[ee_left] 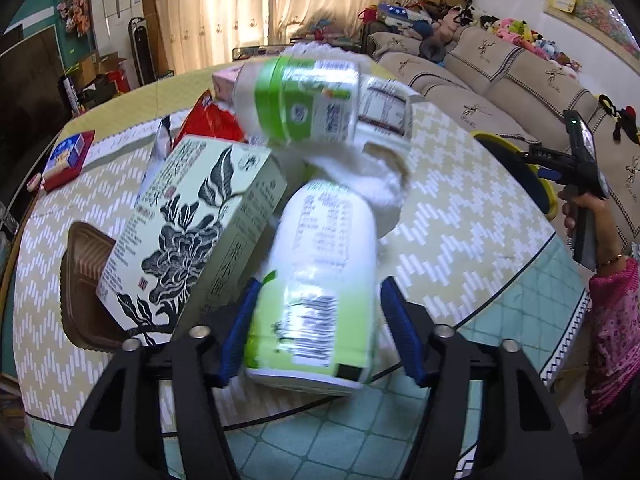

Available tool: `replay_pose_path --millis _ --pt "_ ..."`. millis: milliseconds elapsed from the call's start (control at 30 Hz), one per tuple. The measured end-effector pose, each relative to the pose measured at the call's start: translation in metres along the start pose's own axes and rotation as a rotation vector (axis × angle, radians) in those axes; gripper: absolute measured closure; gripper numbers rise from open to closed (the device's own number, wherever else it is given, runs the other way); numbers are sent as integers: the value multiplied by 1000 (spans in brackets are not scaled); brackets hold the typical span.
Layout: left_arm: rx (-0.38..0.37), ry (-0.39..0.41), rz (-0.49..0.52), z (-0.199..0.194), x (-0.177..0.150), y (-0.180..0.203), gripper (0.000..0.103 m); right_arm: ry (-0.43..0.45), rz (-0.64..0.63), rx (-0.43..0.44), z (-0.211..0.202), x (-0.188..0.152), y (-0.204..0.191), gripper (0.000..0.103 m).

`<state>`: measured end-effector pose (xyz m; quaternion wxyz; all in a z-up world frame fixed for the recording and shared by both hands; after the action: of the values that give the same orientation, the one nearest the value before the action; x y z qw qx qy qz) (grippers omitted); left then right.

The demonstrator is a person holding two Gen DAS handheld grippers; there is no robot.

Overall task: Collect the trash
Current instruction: 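Drop the paper cup into the yellow bin with right tool while left grasps yogurt bottle, then carry the white yogurt bottle to the yellow bin and release it with the left tool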

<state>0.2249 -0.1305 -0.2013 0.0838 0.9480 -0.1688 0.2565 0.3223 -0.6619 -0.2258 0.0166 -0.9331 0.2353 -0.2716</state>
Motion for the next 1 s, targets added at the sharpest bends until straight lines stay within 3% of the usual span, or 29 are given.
replay_pose_path --millis 300,567,1000 --pt "11 81 21 -28 -2 2 50 1 -9 29 -8 -10 -7 27" --pt "109 205 74 -74 5 5 52 26 -13 69 -27 -18 -11 27" --pt "111 268 73 -109 14 7 52 30 -5 116 -44 -31 -7 27"
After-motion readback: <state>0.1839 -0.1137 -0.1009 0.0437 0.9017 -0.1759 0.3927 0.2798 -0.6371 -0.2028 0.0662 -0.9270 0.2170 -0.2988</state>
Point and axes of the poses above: each gripper's, at about its wrist camera, not at the fingertips, and z roughly the way its jaws point, y to its right, x to its top, the point moved 7 cm from there along z, roughly the way its jaws point, and after that the axes turned 6 degrees about -y, right-handed, at the moved point
